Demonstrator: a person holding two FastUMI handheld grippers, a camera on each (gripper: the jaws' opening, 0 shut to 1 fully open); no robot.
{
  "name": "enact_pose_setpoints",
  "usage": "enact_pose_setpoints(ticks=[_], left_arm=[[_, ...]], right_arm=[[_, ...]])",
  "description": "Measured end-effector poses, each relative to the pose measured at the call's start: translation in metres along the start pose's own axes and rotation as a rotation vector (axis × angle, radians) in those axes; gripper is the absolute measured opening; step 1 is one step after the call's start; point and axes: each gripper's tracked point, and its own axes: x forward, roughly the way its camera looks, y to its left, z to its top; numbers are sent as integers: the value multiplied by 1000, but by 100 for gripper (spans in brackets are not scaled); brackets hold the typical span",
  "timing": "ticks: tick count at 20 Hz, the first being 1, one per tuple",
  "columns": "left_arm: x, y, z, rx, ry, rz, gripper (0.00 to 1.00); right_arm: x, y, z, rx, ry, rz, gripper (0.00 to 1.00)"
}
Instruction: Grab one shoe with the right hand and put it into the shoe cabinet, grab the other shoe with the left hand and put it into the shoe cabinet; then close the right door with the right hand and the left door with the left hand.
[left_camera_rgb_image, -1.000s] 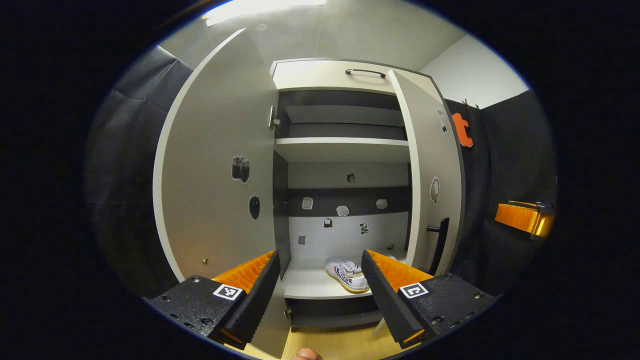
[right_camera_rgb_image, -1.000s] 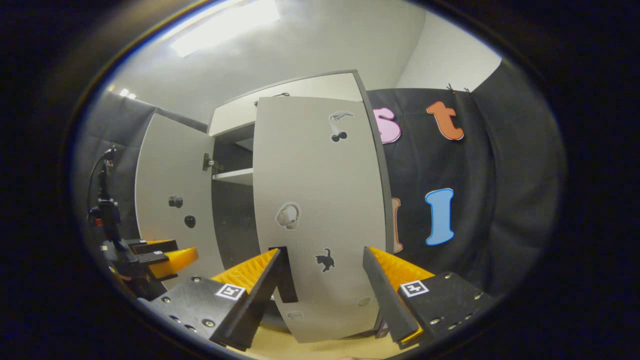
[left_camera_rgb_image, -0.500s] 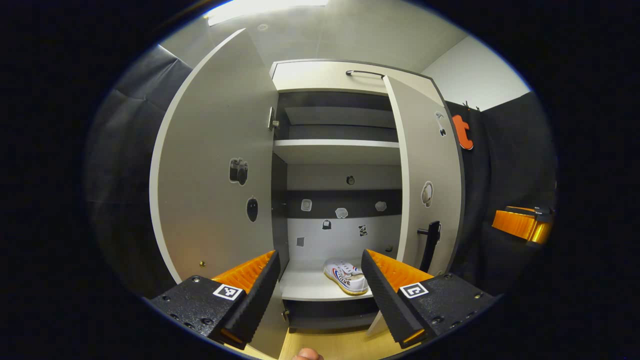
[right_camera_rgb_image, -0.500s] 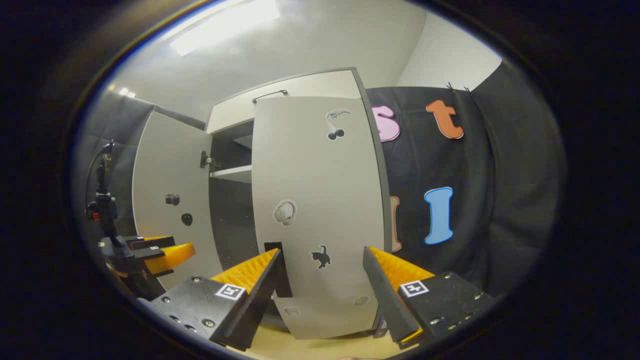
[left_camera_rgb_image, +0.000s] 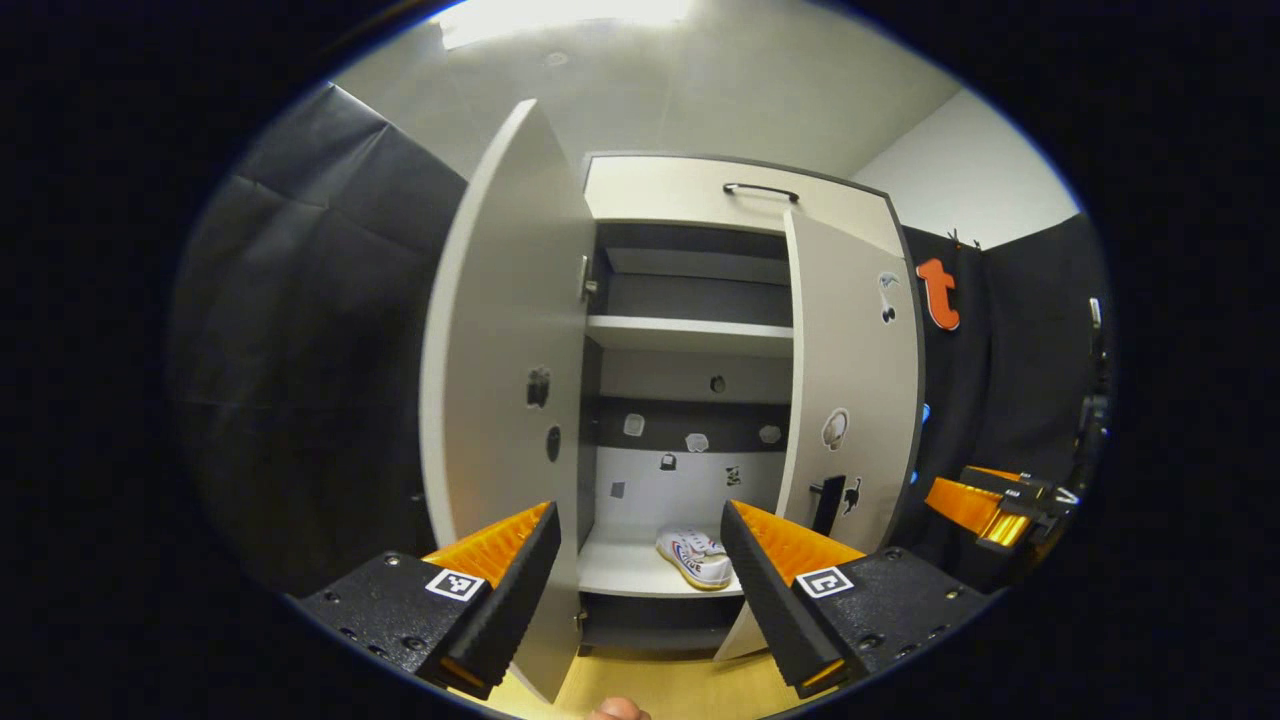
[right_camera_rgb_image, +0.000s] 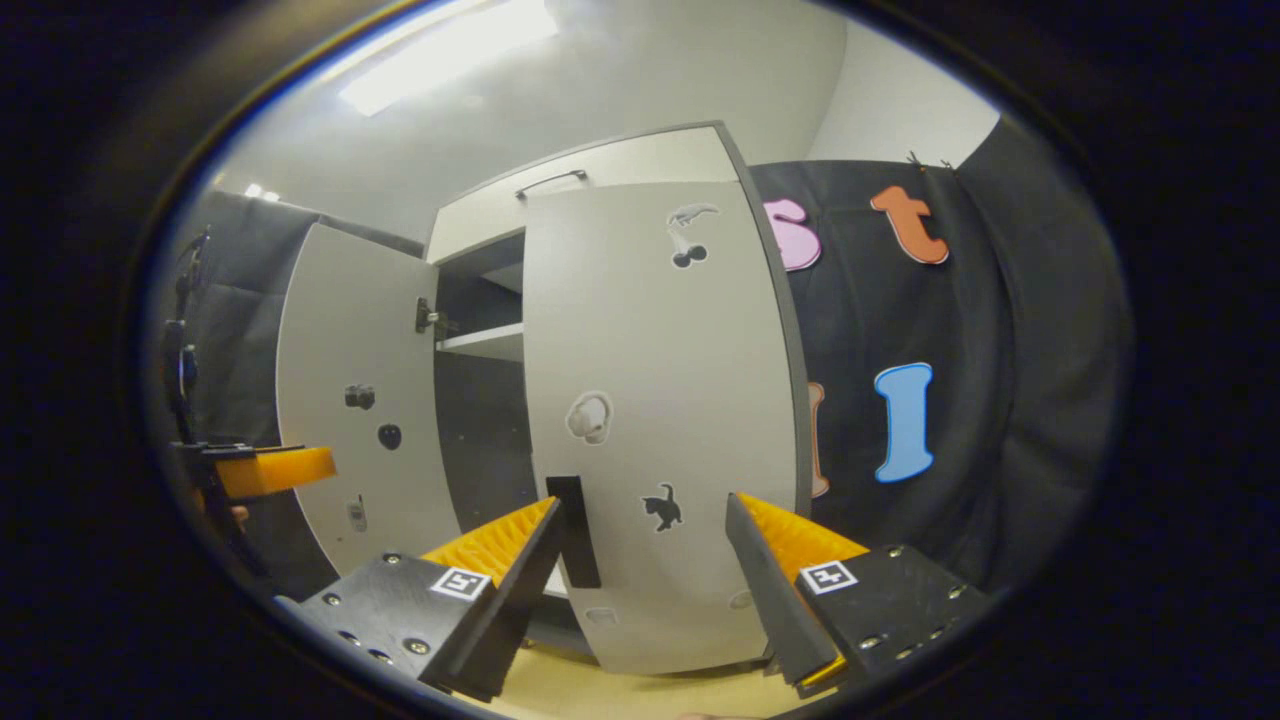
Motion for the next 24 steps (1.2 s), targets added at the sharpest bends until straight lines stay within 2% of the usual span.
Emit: enact_pose_setpoints(ticks=[2,6,11,12,13,14,16,18,20,21,24], left_arm=[[-10,25,9,11,-18,72,97],[-24,85,15,24,-28,221,96],[-26,138,16,29,-32,336,96],[-20,141,12,28,-27,344,92],[-14,143,8,26,-19,343,96],[-9,143,5,24,-11,333,93],[-7,144,2,36,-9,327,95],[-7,138,3,34,1,298,89],[-12,141,4,23,3,276,99],[-13,141,5,20,1,266,94],[-16,134,7,8,5,206,93]], right_arm=[[4,7,-4,9,11,22,94],[11,16,-8,14,21,47,97],[16,17,-13,19,29,35,97],[17,16,-14,20,30,29,97],[17,14,-14,21,30,21,97],[18,13,-15,22,32,14,94],[18,11,-15,23,32,1,94],[19,8,-14,21,31,-10,93],[18,7,-13,23,29,-17,93],[17,7,-12,25,27,-18,96],[15,9,-9,33,20,-12,97]])
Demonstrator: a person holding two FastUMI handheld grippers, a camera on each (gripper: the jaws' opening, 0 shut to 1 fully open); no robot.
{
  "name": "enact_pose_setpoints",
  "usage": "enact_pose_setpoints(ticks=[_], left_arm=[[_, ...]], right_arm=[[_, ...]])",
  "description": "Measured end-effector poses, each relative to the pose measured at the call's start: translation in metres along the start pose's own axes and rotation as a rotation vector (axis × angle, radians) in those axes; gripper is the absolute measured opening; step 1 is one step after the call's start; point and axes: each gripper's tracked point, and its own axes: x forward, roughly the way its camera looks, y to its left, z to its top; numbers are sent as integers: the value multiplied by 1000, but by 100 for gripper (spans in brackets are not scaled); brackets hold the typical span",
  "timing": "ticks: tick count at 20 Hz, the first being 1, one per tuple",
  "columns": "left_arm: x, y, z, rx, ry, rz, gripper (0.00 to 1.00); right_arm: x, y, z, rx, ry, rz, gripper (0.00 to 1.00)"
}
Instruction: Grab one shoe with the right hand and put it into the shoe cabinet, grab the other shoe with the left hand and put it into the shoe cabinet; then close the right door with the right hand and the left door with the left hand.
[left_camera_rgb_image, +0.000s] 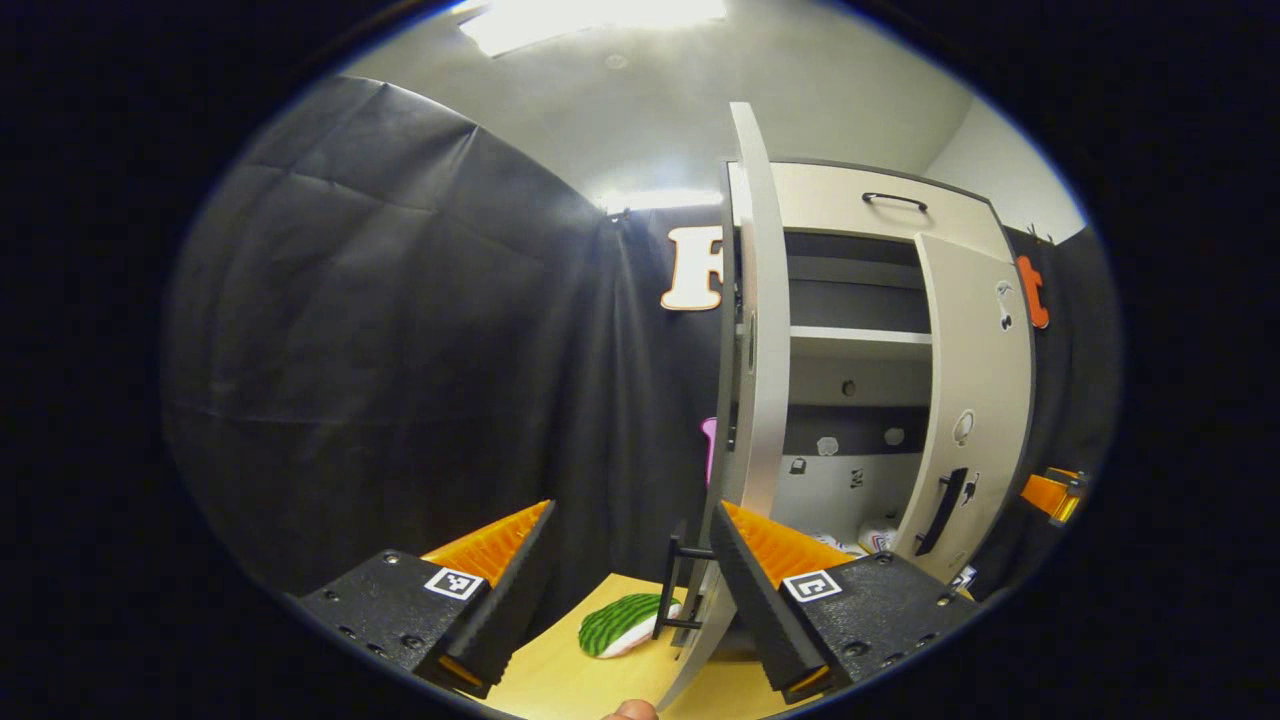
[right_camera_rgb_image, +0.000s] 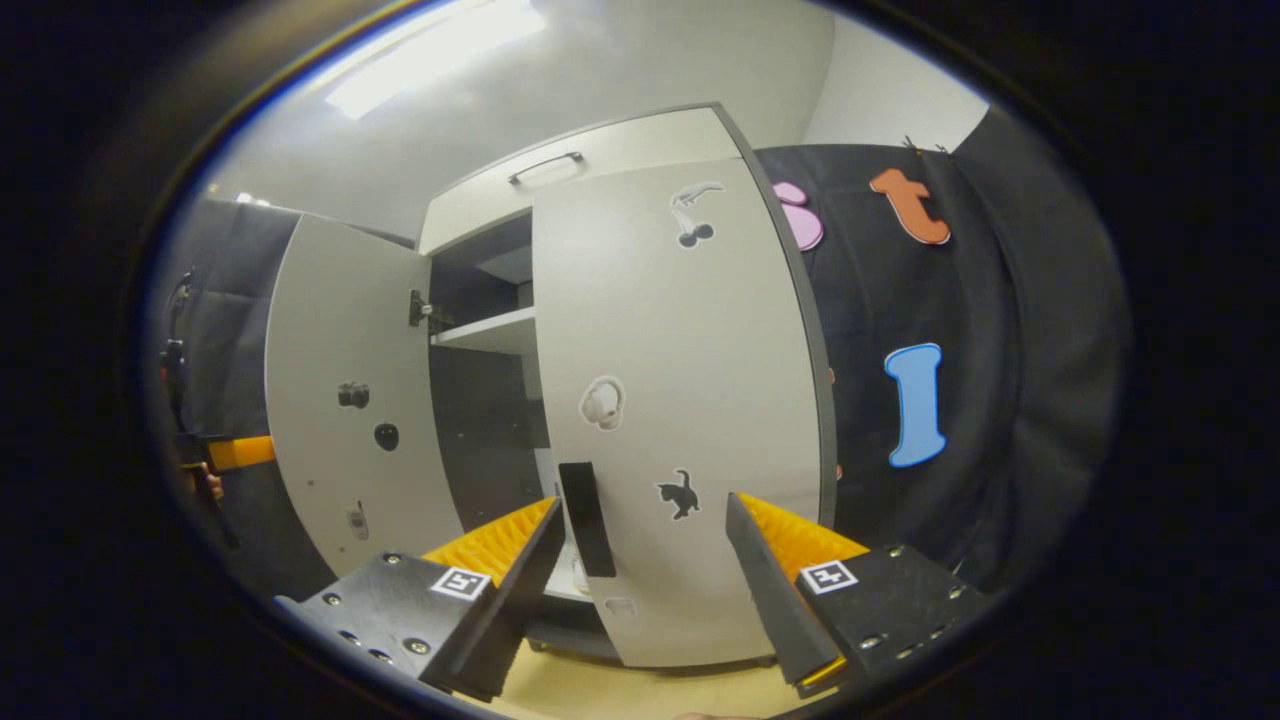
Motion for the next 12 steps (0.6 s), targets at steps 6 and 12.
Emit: enact_pose_setpoints(ticks=[6,12], left_arm=[[-5,-12,7,-56,15,-152,93],[-1,-25,6,-88,27,-269,93]], right_arm=[[-13,5,0,-13,3,5,94],[-30,-6,4,-17,-5,-31,97]])
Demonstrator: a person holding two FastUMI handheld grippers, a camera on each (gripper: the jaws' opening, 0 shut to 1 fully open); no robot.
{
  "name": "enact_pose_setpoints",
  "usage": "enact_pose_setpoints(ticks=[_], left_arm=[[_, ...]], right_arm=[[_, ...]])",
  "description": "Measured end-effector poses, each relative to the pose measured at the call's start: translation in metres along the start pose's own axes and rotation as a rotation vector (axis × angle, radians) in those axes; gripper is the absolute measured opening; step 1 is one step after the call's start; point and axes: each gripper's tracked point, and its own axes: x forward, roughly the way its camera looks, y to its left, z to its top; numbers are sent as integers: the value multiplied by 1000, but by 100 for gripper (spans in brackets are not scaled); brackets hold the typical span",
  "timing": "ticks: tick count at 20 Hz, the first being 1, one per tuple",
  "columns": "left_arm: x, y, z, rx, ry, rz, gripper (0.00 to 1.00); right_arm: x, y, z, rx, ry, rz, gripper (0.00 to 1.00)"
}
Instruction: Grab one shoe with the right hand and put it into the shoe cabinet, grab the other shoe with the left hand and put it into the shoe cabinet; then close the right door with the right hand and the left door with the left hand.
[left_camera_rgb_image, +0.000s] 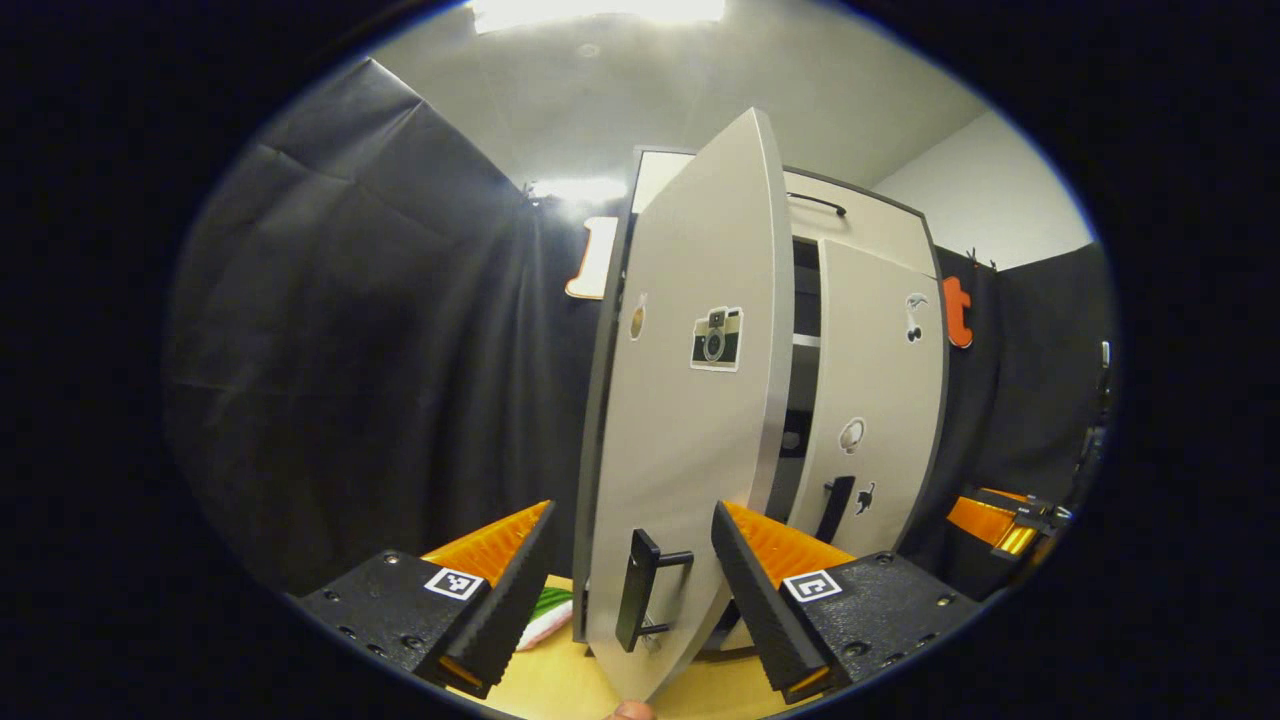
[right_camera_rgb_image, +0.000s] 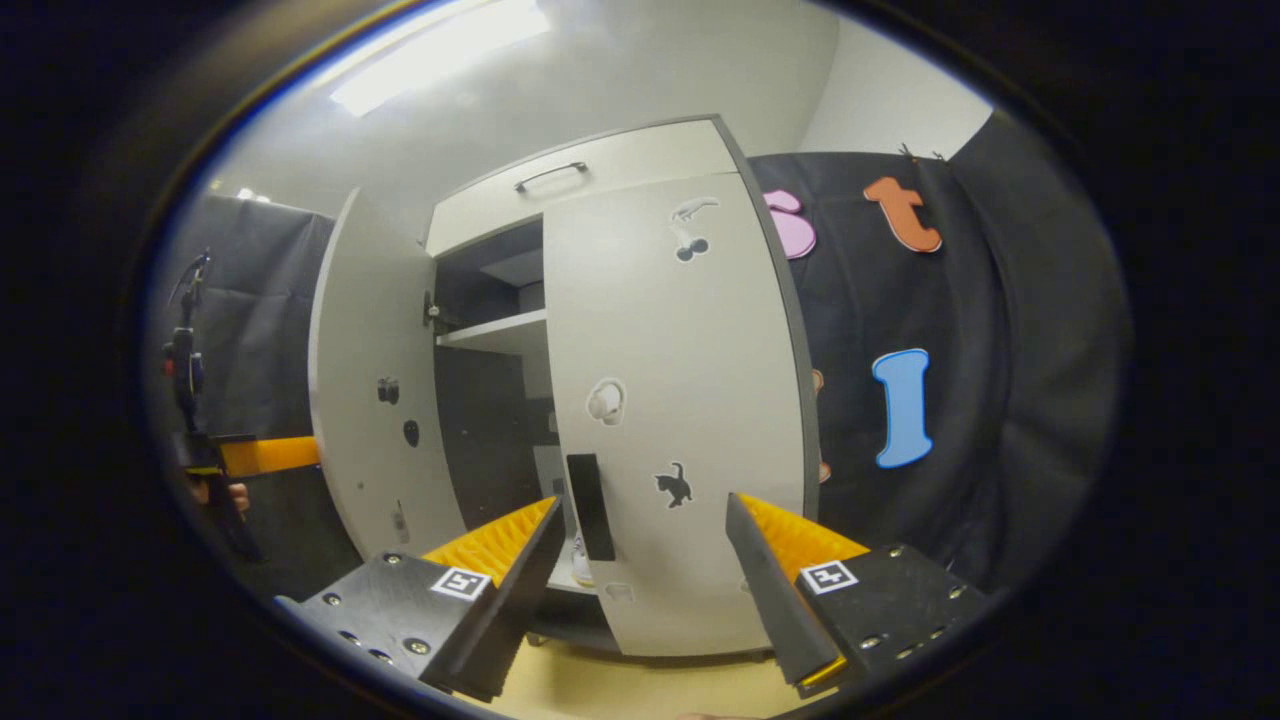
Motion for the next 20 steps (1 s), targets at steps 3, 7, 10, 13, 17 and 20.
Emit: enact_pose_setpoints(ticks=[3,7,10,13,17,20], left_arm=[[4,-6,0,-12,0,-48,94],[13,-17,4,6,-22,-82,94],[13,-19,6,14,-25,-87,94],[14,-19,5,10,-15,-85,94],[17,-17,0,20,12,-77,95],[19,-17,0,41,6,-62,95]], right_arm=[[-7,-7,3,3,-7,-22,96],[-15,-16,9,10,-26,-45,96],[-18,-23,14,10,-42,-60,93],[-20,-28,13,1,-42,-70,96],[-16,-30,14,2,-44,-69,96],[-12,-30,14,-1,-45,-63,96]])
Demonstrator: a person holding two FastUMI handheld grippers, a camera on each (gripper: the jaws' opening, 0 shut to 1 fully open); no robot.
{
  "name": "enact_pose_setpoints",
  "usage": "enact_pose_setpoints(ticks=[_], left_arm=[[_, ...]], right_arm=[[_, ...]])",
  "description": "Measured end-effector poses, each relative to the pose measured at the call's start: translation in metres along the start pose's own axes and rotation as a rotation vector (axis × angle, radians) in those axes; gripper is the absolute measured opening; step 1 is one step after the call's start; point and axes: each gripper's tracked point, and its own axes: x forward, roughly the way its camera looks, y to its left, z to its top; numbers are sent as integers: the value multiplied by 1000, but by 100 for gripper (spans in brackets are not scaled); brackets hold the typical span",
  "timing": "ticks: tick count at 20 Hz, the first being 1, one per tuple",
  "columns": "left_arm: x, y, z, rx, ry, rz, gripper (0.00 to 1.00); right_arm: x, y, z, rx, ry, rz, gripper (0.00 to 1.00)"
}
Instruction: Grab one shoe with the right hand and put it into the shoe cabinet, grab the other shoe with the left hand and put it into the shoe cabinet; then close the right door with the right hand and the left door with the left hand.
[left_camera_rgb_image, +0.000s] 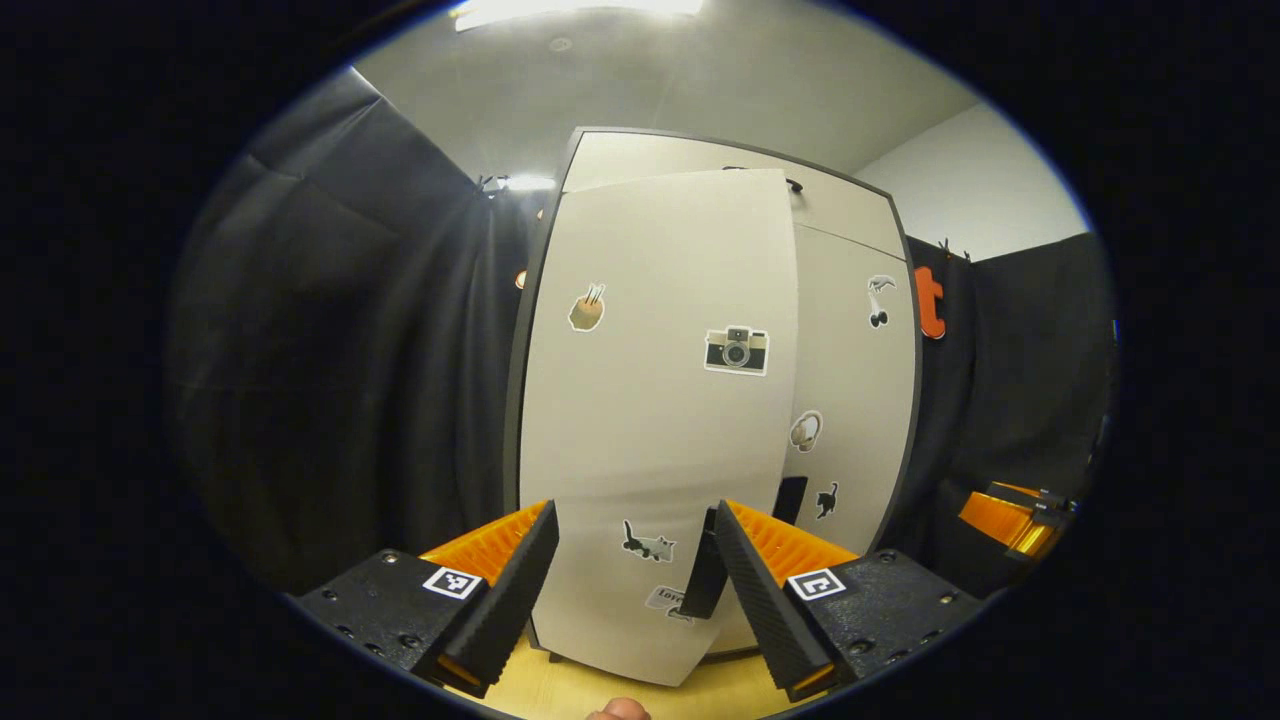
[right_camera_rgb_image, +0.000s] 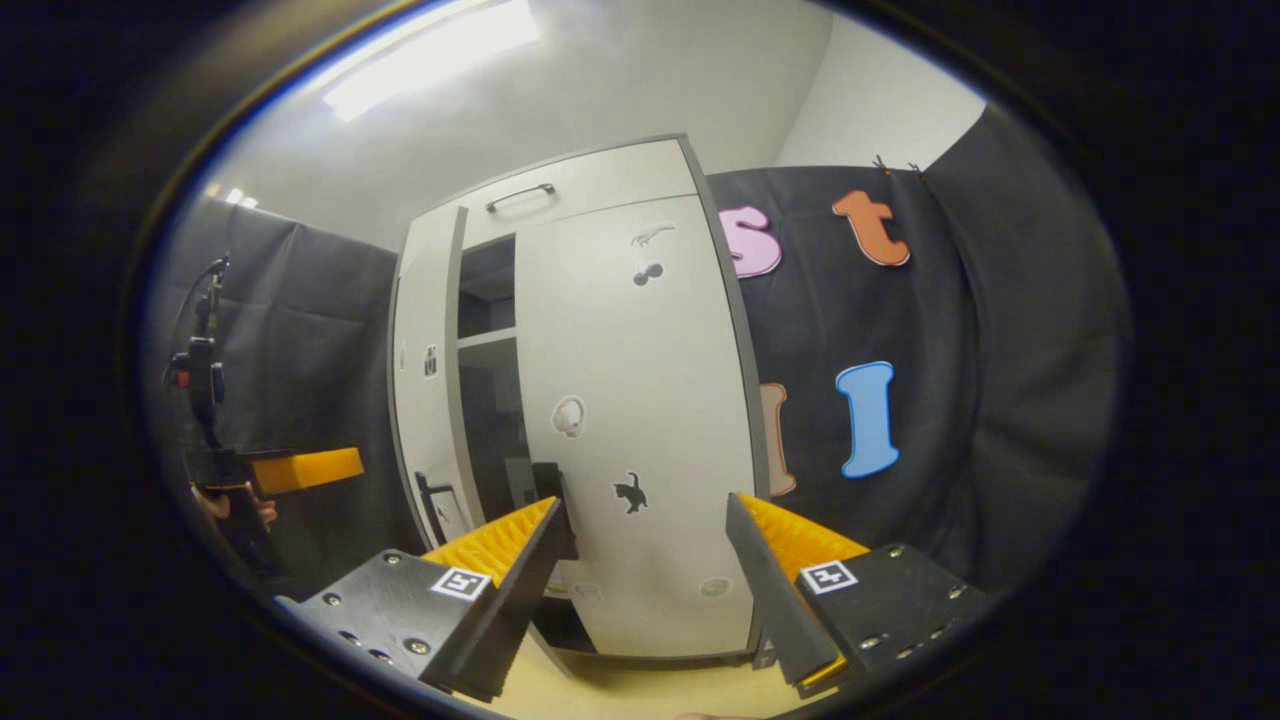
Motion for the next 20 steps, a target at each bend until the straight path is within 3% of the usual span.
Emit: enact_pose_setpoints(ticks=[20], left_arm=[[-4,0,4,19,-16,37,96]], right_arm=[[3,-2,1,1,1,6,96]])
